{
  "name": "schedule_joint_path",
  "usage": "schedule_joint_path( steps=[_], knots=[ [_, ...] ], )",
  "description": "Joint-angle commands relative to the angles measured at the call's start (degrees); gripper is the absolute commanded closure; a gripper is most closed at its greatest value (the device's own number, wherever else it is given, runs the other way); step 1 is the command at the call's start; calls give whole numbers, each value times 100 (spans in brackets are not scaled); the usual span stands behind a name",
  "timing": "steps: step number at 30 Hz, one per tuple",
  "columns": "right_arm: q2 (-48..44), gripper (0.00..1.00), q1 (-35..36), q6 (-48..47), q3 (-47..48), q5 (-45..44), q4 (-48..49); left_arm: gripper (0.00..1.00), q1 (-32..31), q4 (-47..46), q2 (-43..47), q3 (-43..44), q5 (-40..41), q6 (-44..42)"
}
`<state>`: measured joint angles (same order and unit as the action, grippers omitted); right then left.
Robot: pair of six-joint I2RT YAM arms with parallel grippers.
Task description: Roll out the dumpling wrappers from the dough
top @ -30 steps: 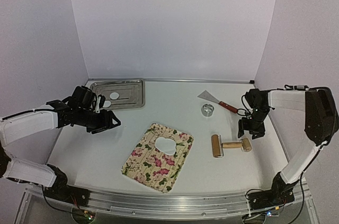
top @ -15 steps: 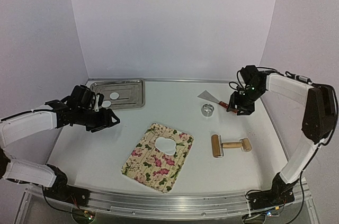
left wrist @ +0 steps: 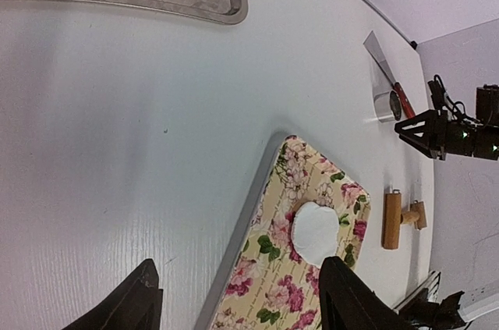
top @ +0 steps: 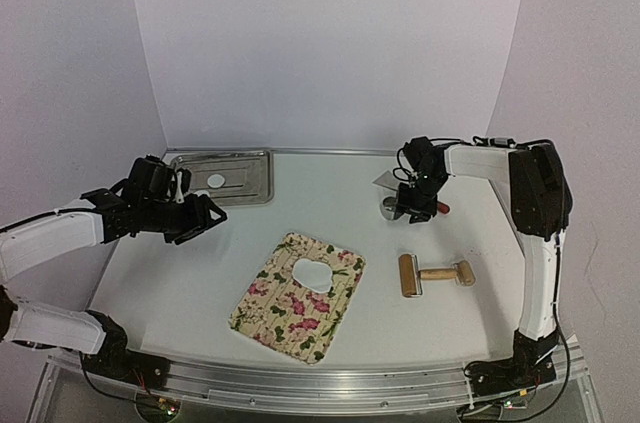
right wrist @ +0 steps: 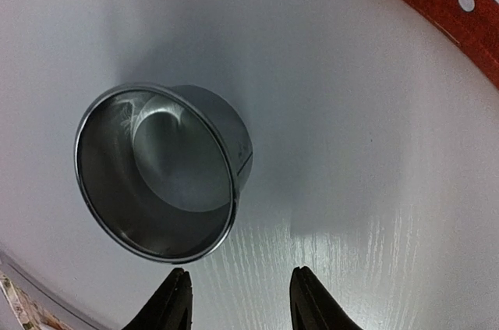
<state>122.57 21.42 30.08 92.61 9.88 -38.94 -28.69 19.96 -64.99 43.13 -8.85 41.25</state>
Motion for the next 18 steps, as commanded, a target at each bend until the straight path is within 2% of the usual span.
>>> schedule_joint_path(
  steps=[1,13,18],
  knots=[
    [103,57,-21,139,458,-401,65,5,30,-71,277,76,121,204],
    [388,58,-29,-27,873,-683,63,5,30,25,416,10,265,362],
    [662,64,-24,-35,1091,-684,64,5,30,15,375,20,248,367]
  ],
)
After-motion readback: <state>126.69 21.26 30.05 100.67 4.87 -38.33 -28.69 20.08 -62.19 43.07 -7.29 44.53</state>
